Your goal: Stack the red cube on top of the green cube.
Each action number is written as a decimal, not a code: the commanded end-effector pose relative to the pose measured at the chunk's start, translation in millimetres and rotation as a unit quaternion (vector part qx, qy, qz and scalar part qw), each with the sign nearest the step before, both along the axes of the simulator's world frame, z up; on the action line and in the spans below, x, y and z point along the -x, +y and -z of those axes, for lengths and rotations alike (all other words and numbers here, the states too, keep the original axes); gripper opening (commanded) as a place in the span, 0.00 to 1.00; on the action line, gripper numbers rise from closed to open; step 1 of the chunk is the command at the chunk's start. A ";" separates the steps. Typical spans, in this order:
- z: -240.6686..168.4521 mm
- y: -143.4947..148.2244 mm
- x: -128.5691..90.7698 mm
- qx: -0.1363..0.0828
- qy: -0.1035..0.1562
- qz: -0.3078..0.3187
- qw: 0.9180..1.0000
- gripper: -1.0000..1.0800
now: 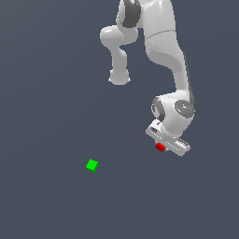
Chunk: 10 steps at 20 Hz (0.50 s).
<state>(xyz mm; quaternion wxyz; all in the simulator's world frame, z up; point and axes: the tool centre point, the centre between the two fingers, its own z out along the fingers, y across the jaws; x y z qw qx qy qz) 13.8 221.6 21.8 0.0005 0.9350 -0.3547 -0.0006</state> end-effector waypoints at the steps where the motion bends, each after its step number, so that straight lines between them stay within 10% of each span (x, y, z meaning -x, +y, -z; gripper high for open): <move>1: -5.7 0.1 -0.2 0.000 -0.001 0.000 1.000 0.00; 10: -59.4 -0.2 0.8 0.000 -0.001 0.000 1.000 0.00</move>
